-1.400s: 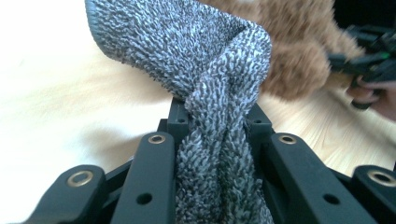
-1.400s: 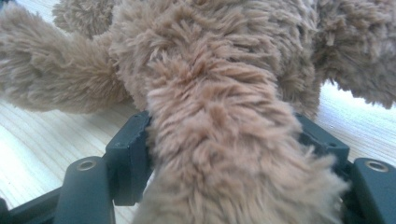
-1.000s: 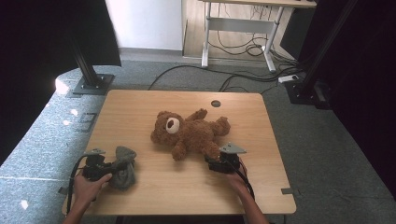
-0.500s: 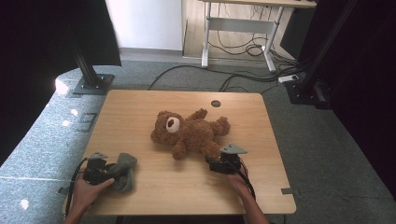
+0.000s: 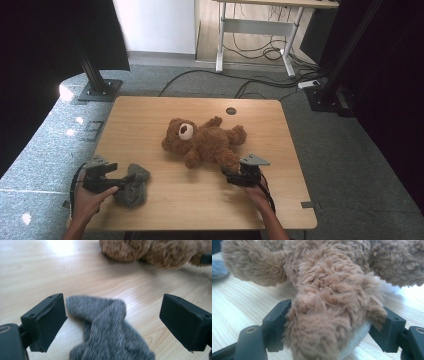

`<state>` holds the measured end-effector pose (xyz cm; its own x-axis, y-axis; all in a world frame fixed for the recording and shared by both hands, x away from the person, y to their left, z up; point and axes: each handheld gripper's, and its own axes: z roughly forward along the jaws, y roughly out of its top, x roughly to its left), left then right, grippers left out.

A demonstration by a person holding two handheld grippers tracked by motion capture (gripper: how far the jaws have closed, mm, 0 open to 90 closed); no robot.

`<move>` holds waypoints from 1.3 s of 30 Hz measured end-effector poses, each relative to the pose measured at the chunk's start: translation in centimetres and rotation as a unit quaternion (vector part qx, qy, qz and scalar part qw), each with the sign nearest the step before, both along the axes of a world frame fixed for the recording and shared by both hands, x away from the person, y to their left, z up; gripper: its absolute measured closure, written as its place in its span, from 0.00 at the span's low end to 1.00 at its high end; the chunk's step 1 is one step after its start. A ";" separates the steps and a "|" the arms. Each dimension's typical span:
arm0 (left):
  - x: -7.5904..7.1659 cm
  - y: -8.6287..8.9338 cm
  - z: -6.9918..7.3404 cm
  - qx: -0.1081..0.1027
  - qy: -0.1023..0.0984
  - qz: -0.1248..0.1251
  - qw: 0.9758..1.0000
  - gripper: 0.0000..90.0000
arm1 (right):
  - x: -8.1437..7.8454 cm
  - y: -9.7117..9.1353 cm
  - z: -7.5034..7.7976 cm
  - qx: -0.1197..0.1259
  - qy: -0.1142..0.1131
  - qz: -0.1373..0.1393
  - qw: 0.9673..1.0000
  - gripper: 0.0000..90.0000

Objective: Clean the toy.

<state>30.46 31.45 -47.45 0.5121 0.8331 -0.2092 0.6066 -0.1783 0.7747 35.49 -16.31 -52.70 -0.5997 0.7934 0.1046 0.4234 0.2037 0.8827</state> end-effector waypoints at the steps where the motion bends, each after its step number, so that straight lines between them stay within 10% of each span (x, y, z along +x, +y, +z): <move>1: 0.2 -0.2 0.6 -0.012 -0.008 -0.003 1.000 0.07 | -0.1 -0.2 0.1 0.004 -0.002 0.001 1.000 0.27; 18: 4.2 -4.9 0.7 -0.017 -0.012 -0.015 1.000 0.16 | -1.8 -4.2 1.0 0.022 -0.020 -0.012 0.999 0.25; 39: 1.6 -3.6 -0.9 -0.020 0.006 -0.038 0.999 0.18 | -3.2 -6.3 -0.9 -0.022 0.015 -0.035 0.999 0.26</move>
<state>32.07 27.85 -48.39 0.5706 0.7832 -0.2469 0.6011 -0.1936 0.7754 32.31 -22.57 -53.60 -0.5404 0.8370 0.0858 0.4632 0.2108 0.8608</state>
